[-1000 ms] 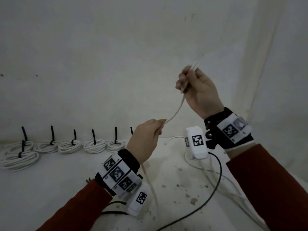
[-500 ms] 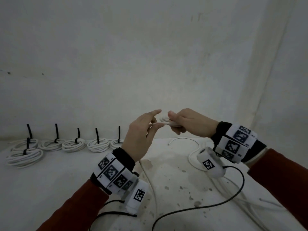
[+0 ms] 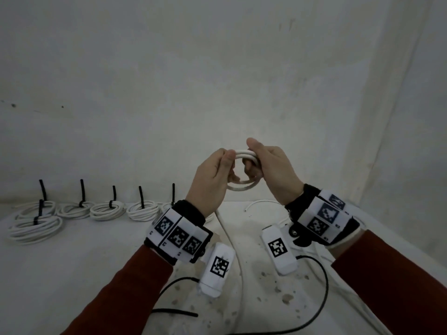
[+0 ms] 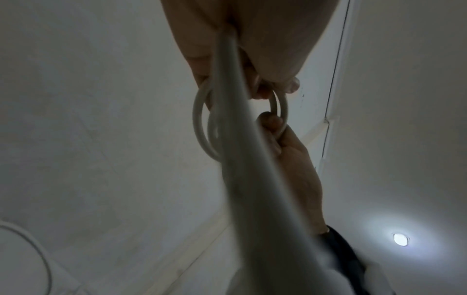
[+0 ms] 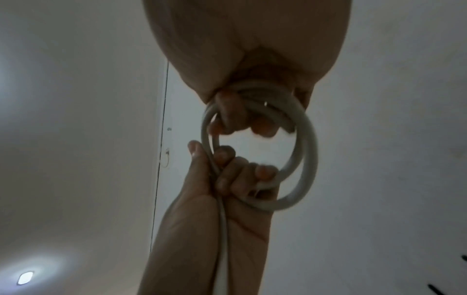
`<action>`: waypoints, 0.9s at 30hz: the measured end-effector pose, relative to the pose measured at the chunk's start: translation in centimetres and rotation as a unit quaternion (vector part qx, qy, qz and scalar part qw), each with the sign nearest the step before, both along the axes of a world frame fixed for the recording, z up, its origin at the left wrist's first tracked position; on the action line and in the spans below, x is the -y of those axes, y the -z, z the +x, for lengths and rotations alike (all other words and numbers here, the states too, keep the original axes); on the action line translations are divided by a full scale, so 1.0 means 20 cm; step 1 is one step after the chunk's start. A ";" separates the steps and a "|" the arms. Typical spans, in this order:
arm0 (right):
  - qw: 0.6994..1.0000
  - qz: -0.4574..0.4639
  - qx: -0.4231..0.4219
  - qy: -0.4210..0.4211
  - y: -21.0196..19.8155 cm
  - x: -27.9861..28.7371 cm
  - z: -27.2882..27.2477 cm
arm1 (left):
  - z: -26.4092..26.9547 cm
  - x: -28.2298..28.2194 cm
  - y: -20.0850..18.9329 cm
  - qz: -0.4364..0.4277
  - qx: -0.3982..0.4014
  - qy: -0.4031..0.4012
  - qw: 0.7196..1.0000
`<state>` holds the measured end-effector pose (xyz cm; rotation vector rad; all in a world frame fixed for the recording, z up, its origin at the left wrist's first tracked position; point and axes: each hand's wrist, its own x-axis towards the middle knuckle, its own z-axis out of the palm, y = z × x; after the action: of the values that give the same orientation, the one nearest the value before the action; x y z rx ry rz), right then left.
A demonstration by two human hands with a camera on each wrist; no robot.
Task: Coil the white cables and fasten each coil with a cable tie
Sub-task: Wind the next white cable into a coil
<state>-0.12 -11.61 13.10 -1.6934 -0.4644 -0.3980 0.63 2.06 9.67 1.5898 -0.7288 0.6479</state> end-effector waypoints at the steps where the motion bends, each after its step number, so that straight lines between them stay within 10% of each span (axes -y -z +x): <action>1: 0.999 -0.010 -0.012 -0.028 -0.01 0.01 0.00 | 0.00 -0.01 0.00 0.005 -0.001 -0.012 1.000; 7: 0.968 -0.010 -0.137 -0.212 -0.04 0.02 -0.07 | -0.01 -0.01 -0.04 0.024 0.024 -0.058 0.998; 27: 0.903 0.089 -0.240 -0.344 0.00 0.07 -0.09 | 0.02 0.01 -0.12 -0.014 -0.144 0.058 0.988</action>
<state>-2.01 -13.01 13.10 -1.2799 -0.5976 0.4750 1.04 1.83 12.15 1.5603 -0.5884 0.3314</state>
